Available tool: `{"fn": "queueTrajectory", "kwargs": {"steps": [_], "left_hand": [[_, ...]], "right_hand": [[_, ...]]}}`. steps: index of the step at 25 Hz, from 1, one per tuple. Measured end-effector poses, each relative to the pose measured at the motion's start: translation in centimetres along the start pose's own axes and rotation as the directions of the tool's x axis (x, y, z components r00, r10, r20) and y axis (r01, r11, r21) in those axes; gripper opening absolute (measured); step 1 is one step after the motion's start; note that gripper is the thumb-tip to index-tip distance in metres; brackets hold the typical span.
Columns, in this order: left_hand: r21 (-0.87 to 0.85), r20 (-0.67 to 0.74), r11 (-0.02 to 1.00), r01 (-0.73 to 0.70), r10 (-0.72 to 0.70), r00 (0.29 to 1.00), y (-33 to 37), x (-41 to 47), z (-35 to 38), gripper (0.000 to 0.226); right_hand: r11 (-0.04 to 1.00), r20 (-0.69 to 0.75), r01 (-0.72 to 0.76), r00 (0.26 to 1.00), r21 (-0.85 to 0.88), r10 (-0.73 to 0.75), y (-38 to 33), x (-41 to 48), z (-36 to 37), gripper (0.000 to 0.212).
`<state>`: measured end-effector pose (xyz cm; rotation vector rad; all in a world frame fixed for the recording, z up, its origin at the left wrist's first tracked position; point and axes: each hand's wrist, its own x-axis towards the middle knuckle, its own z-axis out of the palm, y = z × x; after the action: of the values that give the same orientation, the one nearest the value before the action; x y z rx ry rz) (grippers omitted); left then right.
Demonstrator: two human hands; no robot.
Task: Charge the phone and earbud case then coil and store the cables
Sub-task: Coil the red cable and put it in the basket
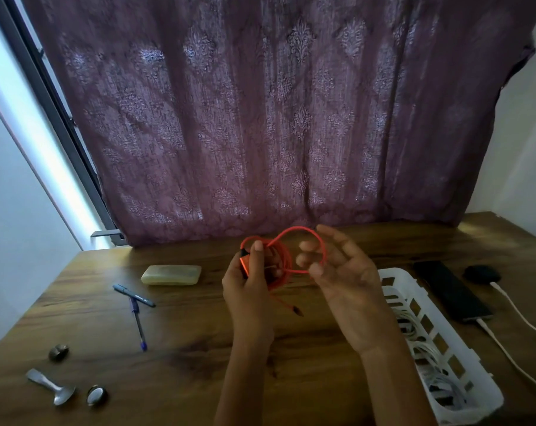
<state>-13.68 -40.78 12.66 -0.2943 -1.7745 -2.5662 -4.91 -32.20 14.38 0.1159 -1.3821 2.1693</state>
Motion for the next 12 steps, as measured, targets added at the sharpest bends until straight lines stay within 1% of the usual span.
{"fn": "queueTrajectory", "kwargs": {"steps": [1,3,4,5,6,8,9,10,12], "left_hand": [[-0.058,0.002,0.998,0.025,-0.025,1.0,0.2,0.1,0.2,0.025],[-0.133,0.02,0.988,0.073,-0.071,0.997,0.3,0.0,0.5,0.024],[-0.151,0.024,0.984,0.09,-0.088,0.996,0.4,0.0,0.4,0.023],[-0.153,0.027,0.983,0.104,-0.101,0.995,0.3,0.1,0.3,0.023],[-0.135,0.03,0.985,0.111,-0.108,0.994,0.2,0.2,0.0,0.023],[-0.059,0.038,0.992,0.113,-0.111,0.993,0.1,0.4,-0.9,0.025],[-0.032,0.045,0.992,0.122,-0.12,0.992,0.0,0.5,-1.3,0.025],[-0.021,0.059,0.99,0.137,-0.136,0.989,0.1,0.6,-1.7,0.025],[-0.038,0.1,0.983,0.179,-0.175,0.98,0.5,0.5,-2.2,0.027]], "right_hand": [[0.999,-0.009,0.011,1.0,-0.052,-0.012,0.4,0.0,0.4,0.041],[0.967,-0.064,0.055,0.995,-0.249,-0.073,1.1,0.0,1.4,0.02],[0.938,-0.086,0.086,0.989,-0.337,-0.121,1.4,0.1,1.7,0.016],[0.912,-0.111,0.115,0.979,-0.394,-0.172,1.6,0.3,1.9,0.016],[0.901,-0.161,0.132,0.963,-0.414,-0.215,1.6,0.4,1.8,0.017],[0.922,-0.3,0.131,0.921,-0.365,-0.25,1.1,0.8,1.1,0.019],[0.912,-0.348,0.136,0.895,-0.386,-0.28,0.7,0.9,0.5,0.02],[0.875,-0.36,0.146,0.871,-0.461,-0.334,0.2,1.0,-0.1,0.021],[0.767,-0.303,0.161,0.853,-0.621,-0.424,-0.7,1.1,-1.2,0.018]]}}
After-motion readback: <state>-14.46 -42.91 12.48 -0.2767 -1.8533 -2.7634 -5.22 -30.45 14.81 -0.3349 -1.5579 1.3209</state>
